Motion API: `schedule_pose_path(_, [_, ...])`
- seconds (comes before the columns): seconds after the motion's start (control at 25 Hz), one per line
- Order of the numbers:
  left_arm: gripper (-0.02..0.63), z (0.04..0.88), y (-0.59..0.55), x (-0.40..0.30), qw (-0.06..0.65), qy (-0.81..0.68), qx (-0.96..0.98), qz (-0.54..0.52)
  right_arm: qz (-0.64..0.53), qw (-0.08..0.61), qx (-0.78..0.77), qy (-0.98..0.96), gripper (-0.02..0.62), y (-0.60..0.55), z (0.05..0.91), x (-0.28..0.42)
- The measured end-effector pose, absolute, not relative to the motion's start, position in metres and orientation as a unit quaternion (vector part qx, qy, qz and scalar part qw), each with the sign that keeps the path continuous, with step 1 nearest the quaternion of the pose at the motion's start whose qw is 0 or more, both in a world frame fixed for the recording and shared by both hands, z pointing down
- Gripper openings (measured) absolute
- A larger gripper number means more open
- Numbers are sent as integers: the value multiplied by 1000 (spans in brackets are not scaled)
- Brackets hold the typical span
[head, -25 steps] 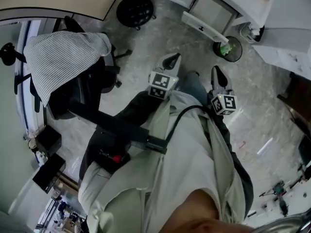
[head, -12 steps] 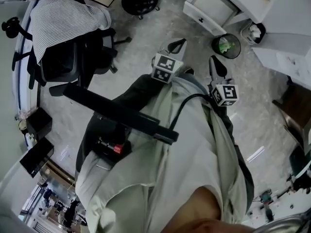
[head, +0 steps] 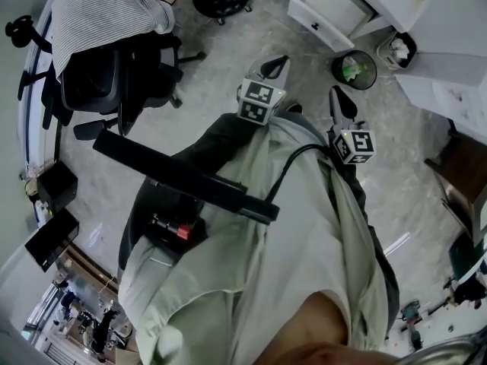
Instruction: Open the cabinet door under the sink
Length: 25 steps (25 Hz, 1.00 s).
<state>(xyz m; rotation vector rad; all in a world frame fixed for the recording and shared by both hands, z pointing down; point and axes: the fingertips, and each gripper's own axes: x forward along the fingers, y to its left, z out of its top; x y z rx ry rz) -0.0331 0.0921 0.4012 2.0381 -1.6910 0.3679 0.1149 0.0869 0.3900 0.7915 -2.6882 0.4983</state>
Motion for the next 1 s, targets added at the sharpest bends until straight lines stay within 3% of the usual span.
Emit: schedule_pose_path(1.0, [6,408,114,-27,250,-615,735,136,183,138,290,-929,2,101,392,130])
